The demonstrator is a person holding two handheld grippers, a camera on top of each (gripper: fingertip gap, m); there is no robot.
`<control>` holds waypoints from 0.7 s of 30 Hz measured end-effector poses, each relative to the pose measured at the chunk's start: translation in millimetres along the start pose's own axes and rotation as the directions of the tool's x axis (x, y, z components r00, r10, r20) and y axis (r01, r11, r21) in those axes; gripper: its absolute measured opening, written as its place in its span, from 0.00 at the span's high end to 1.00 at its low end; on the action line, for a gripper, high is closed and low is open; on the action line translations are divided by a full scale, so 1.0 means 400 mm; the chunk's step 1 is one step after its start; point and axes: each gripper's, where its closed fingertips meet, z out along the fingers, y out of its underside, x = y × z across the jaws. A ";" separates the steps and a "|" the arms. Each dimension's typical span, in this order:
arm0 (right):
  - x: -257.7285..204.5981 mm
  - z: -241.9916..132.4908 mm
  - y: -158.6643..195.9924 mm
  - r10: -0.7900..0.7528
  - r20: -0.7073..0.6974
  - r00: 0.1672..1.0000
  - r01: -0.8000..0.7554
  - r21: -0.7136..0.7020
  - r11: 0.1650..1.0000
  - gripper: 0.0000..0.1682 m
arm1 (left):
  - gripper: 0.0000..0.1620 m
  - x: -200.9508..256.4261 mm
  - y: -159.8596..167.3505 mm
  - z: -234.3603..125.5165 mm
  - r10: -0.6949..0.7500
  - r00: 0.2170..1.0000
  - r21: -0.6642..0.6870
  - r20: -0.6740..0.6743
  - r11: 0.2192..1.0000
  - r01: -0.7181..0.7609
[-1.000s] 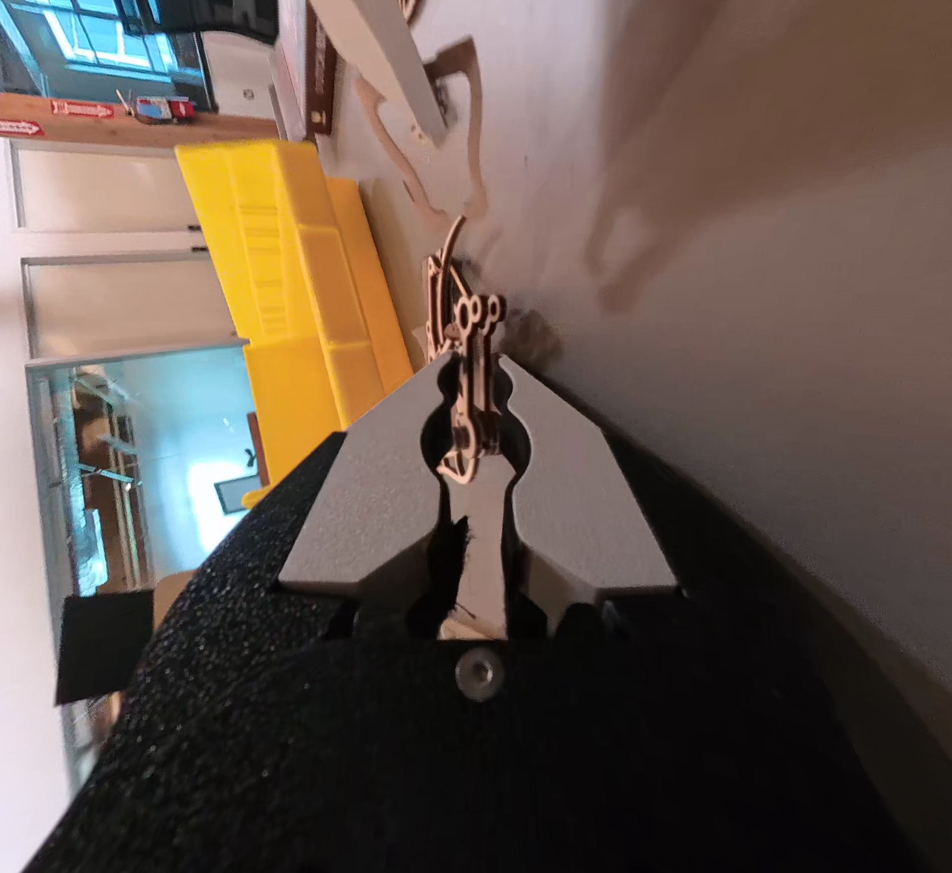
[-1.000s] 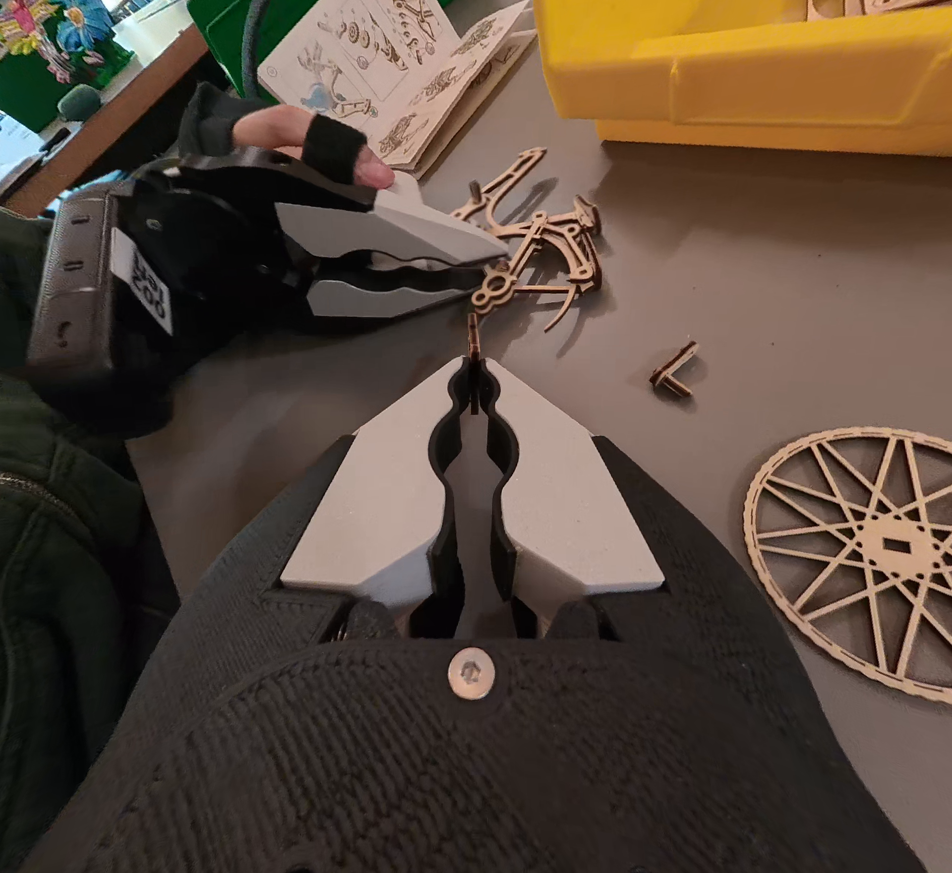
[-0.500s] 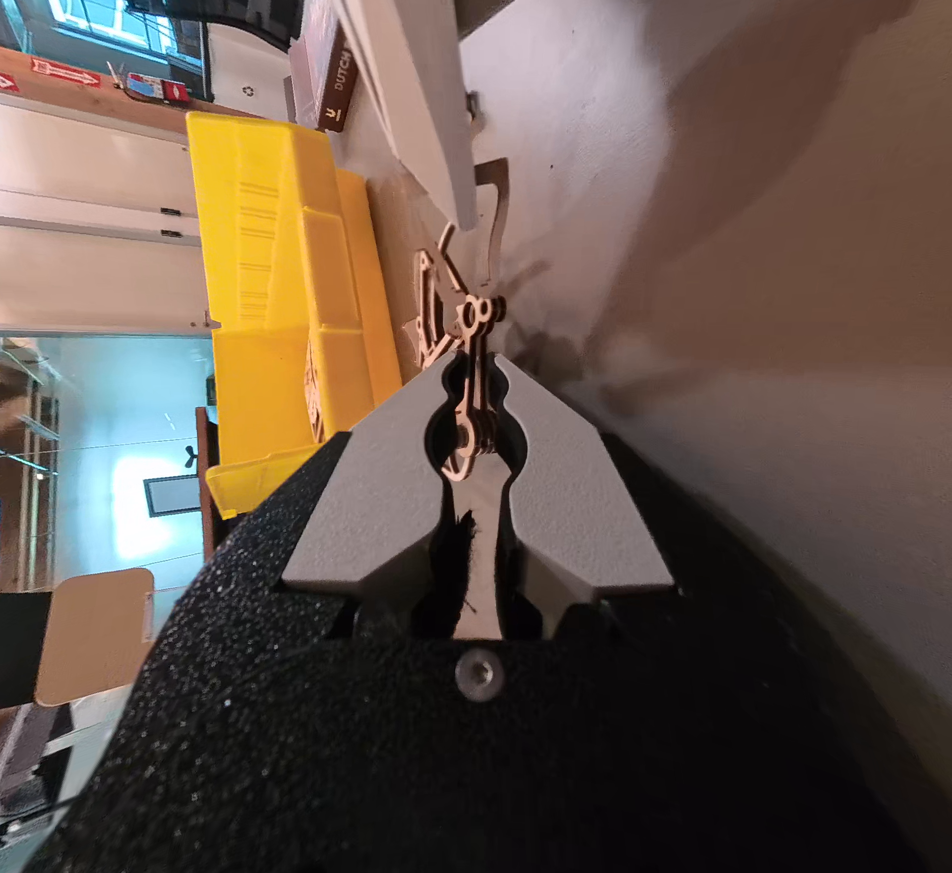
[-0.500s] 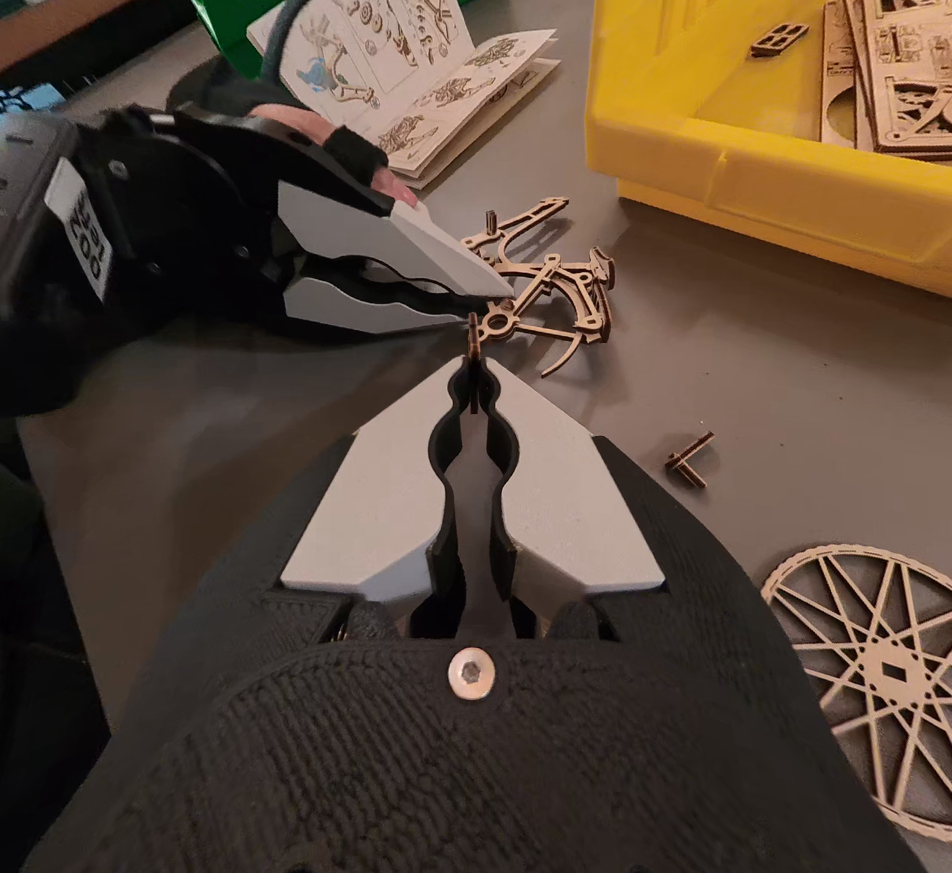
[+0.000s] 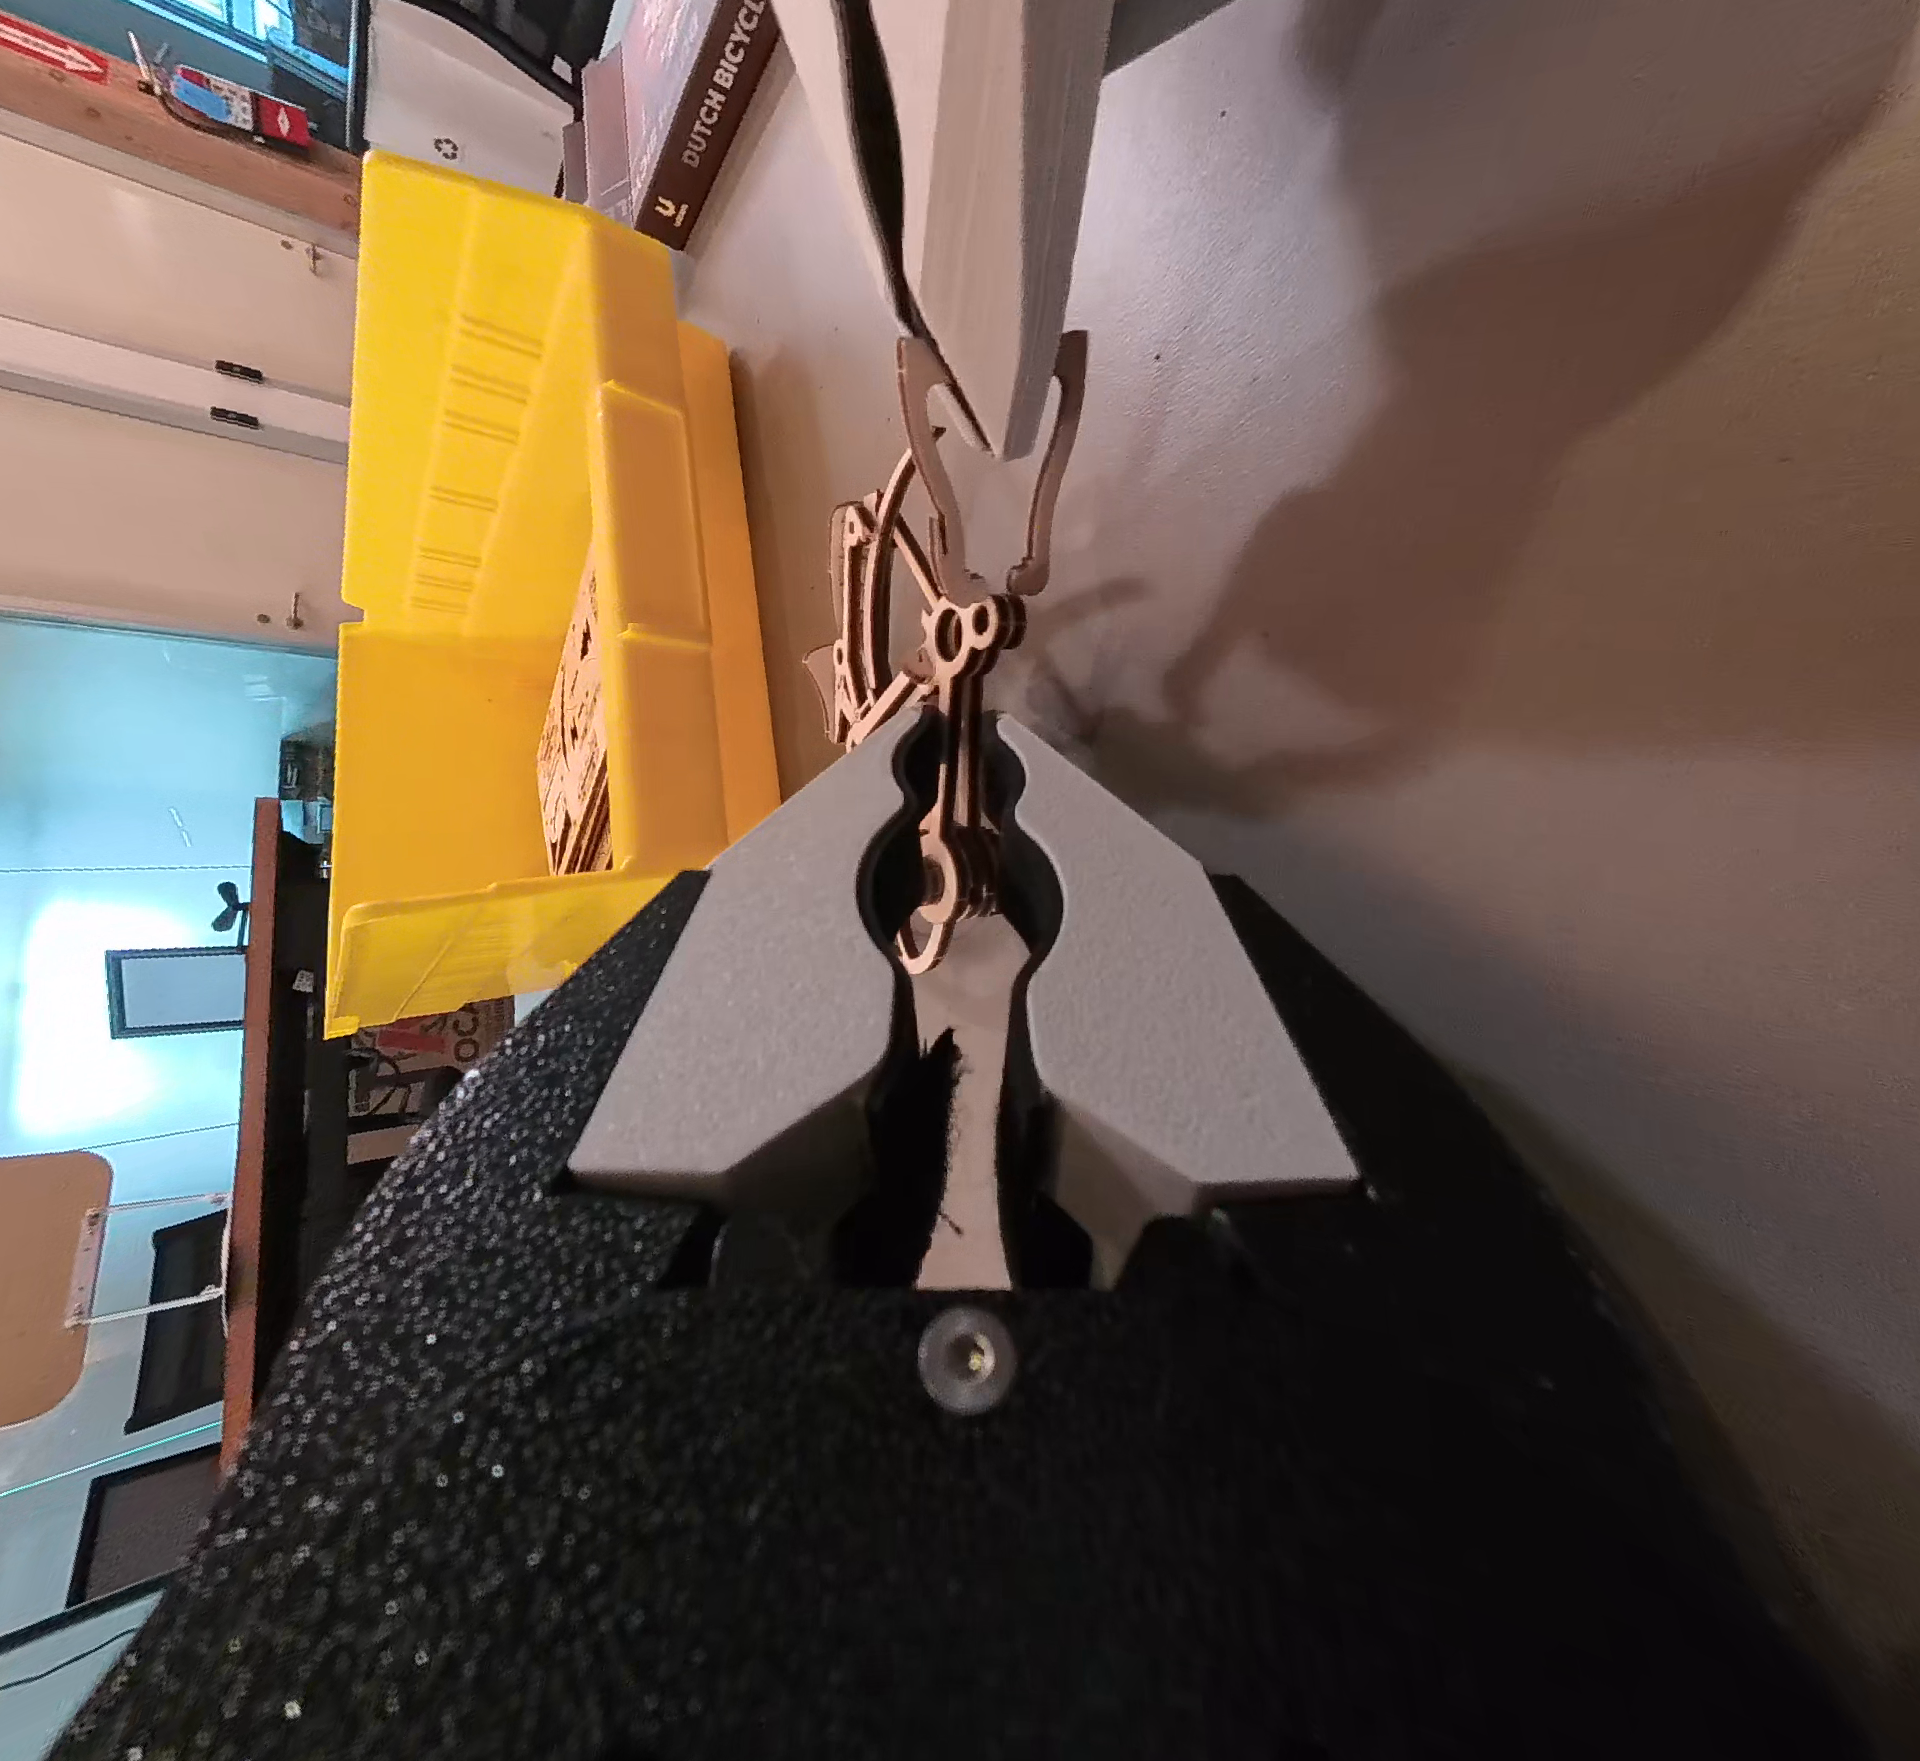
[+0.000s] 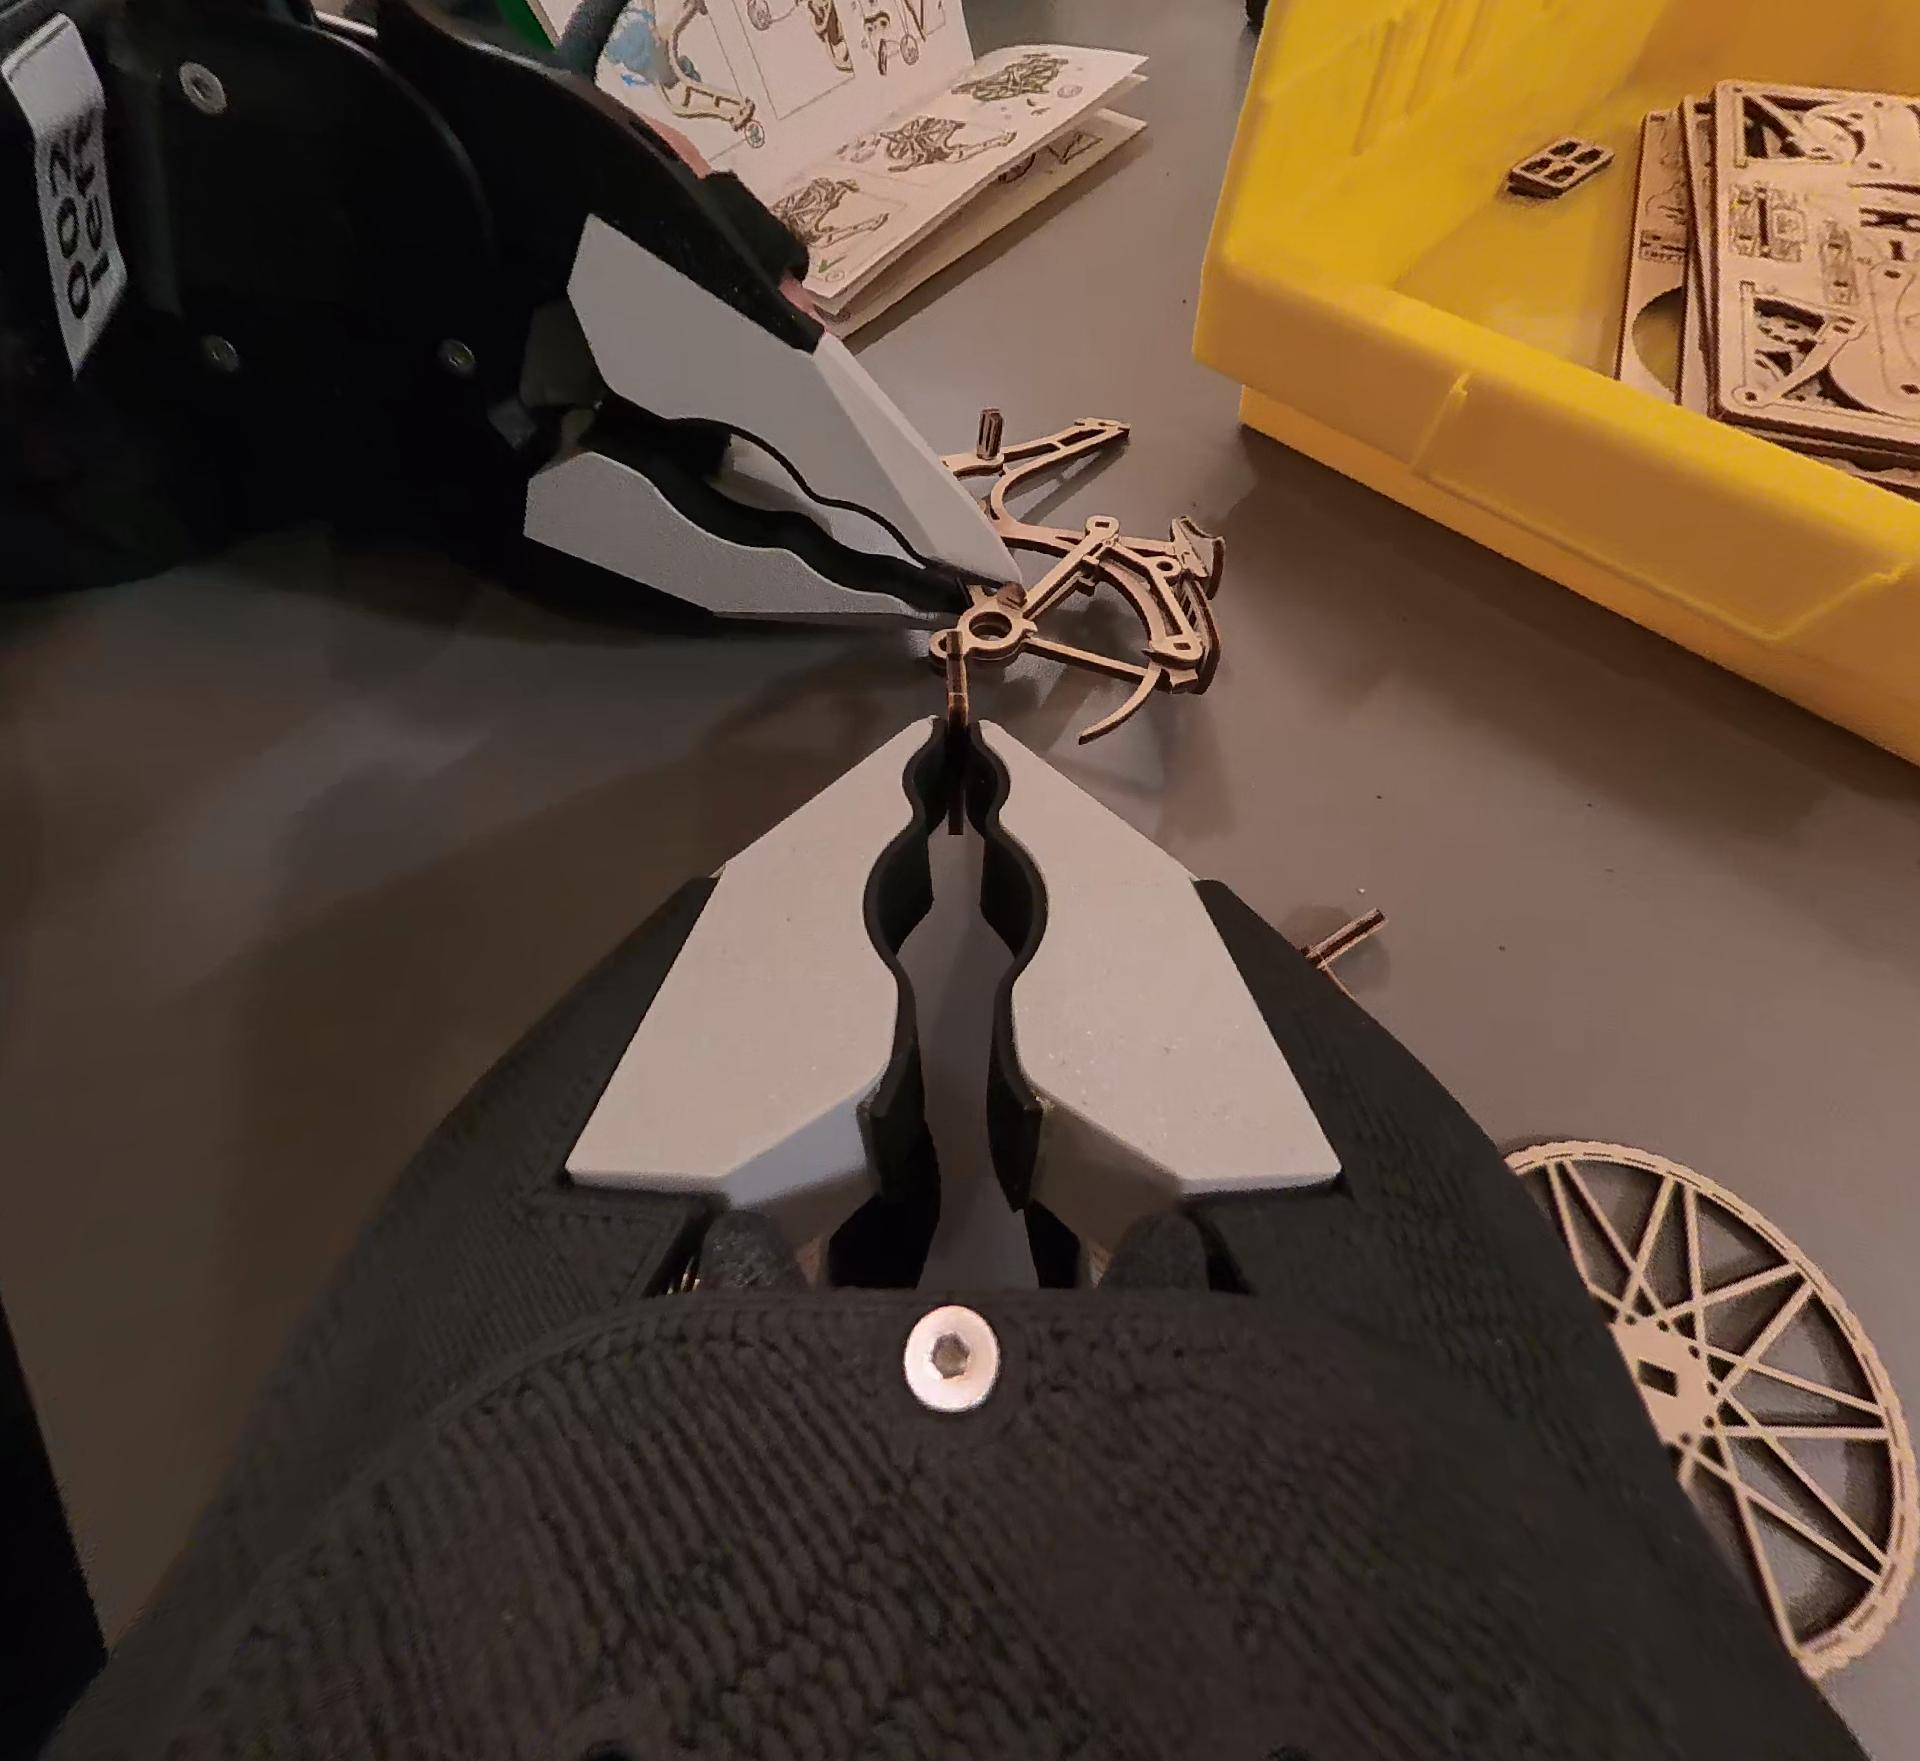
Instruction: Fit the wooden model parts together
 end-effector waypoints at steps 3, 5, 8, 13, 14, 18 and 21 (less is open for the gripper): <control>-0.001 0.000 -0.002 -0.013 -0.003 1.000 0.013 0.003 1.000 1.00 | 0.97 0.001 -0.001 -0.001 -0.007 1.000 0.003 -0.005 1.000 0.007; -0.004 0.001 -0.002 -0.020 0.000 1.000 0.020 0.001 1.000 1.00 | 0.97 0.002 -0.001 -0.001 -0.011 1.000 0.005 -0.011 1.000 0.011; -0.004 0.002 0.001 -0.030 0.001 1.000 0.030 -0.006 1.000 1.00 | 0.97 0.004 -0.001 -0.002 -0.020 1.000 0.005 -0.018 1.000 0.020; -0.009 0.004 0.005 -0.049 0.012 0.999 0.049 -0.018 0.999 1.00 | 0.97 -0.001 0.001 -0.002 -0.062 0.998 0.007 -0.023 0.998 0.063; -0.012 0.005 0.006 -0.055 0.016 0.998 0.056 -0.022 0.998 1.00 | 0.97 0.000 0.001 -0.002 -0.065 0.998 0.010 -0.026 0.998 0.065; -0.015 0.013 0.002 -0.079 0.009 0.997 0.079 -0.024 0.997 1.00 | 0.97 0.003 -0.007 -0.004 -0.067 0.997 0.022 -0.034 0.997 0.068; -0.014 0.013 -0.002 -0.091 -0.005 0.996 0.091 -0.015 0.996 1.00 | 0.97 0.000 -0.003 -0.004 -0.076 0.997 0.015 -0.033 0.997 0.076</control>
